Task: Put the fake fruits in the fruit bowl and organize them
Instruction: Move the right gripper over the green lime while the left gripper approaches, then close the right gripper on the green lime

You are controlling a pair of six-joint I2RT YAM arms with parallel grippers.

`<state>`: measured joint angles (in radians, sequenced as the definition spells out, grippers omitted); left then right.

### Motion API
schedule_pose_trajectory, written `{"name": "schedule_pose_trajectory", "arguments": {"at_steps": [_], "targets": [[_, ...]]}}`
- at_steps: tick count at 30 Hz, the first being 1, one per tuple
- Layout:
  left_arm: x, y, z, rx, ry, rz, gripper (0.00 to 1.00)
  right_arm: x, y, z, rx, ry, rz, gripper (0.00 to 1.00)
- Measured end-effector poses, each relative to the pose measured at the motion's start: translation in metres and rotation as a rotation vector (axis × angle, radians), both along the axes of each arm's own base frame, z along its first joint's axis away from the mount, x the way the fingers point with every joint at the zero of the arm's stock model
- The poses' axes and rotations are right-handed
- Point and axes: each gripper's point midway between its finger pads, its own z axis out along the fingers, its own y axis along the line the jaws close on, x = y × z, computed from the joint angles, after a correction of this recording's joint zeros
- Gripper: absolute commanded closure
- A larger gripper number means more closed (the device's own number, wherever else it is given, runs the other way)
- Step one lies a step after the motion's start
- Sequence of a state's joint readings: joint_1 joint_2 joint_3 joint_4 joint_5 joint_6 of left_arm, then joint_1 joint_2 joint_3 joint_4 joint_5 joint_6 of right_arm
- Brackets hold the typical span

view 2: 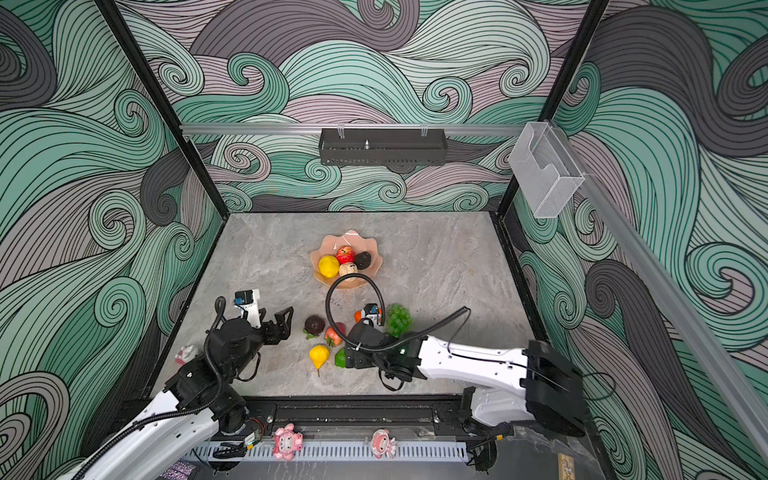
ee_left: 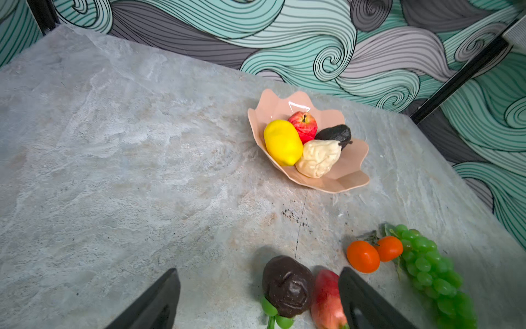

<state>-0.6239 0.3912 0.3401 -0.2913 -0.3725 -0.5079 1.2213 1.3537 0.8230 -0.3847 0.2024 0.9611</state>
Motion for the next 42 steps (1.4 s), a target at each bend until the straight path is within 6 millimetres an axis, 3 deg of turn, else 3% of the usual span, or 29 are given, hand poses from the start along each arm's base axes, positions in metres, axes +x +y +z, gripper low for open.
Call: {"name": "schedule_pose_trajectory", "arguments": {"at_steps": [4,16,19,30,42], "targets": [[-0.005,0.009,0.0,-0.014,-0.044,0.024,0.09,0.0,0.015,-0.012,-0.064,0.029,0.006,0.07],[-0.007,0.014,-0.005,0.011,-0.055,0.031,0.07,0.002,0.02,-0.044,-0.23,0.088,-0.01,0.07],[-0.007,0.013,-0.006,0.012,-0.052,0.028,0.07,0.002,0.019,-0.048,-0.254,0.098,-0.014,0.11],[-0.007,0.012,-0.008,0.015,-0.044,0.024,0.06,0.005,-0.004,-0.045,-0.351,0.073,-0.07,0.16],[-0.004,0.01,-0.011,0.023,-0.033,0.022,0.06,0.005,0.009,-0.052,-0.32,0.088,-0.054,0.16]]}}
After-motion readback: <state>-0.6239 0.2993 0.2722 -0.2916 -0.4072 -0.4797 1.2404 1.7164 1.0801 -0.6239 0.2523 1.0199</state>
